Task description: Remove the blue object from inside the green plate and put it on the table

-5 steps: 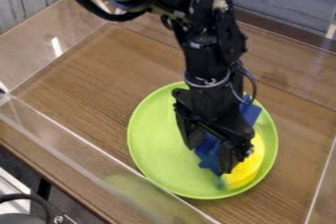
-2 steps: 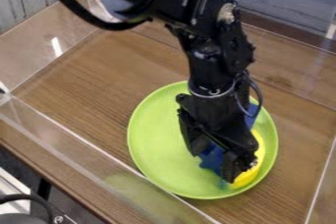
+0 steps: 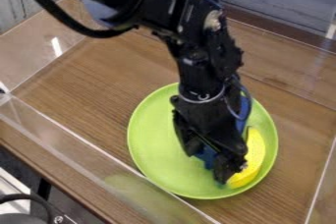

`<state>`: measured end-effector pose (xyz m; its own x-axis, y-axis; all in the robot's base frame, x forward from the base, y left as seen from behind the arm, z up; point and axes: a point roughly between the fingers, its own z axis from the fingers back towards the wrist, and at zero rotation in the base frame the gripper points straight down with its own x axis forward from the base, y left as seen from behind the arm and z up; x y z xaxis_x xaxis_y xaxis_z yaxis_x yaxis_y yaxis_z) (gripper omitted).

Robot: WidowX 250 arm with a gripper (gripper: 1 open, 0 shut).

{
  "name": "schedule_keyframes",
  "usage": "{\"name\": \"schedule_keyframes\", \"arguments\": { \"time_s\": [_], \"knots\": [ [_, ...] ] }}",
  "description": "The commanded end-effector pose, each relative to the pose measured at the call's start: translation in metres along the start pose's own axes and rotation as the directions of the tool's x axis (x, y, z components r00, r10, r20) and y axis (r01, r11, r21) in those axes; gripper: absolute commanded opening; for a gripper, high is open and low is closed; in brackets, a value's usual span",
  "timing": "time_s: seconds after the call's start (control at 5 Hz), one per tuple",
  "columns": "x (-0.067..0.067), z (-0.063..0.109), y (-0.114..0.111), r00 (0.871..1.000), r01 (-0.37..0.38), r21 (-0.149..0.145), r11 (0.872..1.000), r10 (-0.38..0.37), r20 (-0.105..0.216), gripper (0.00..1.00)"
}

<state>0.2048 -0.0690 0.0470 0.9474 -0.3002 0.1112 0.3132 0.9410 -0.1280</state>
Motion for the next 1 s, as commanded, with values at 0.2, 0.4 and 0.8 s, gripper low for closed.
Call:
{"name": "schedule_keyframes", "arguments": {
  "time_s": [0.2,0.4,0.8],
  "knots": [
    [0.005,-0.004,0.008,0.999,0.014,0.011,1.0,-0.014,0.039,0.0],
    [0.007,-0.006,0.011,0.996,0.076,0.006,0.997,-0.077,0.035,0.0],
    [0.009,-0.012,0.009,0.998,0.052,0.012,0.999,-0.053,0.035,0.0]
  ]
}}
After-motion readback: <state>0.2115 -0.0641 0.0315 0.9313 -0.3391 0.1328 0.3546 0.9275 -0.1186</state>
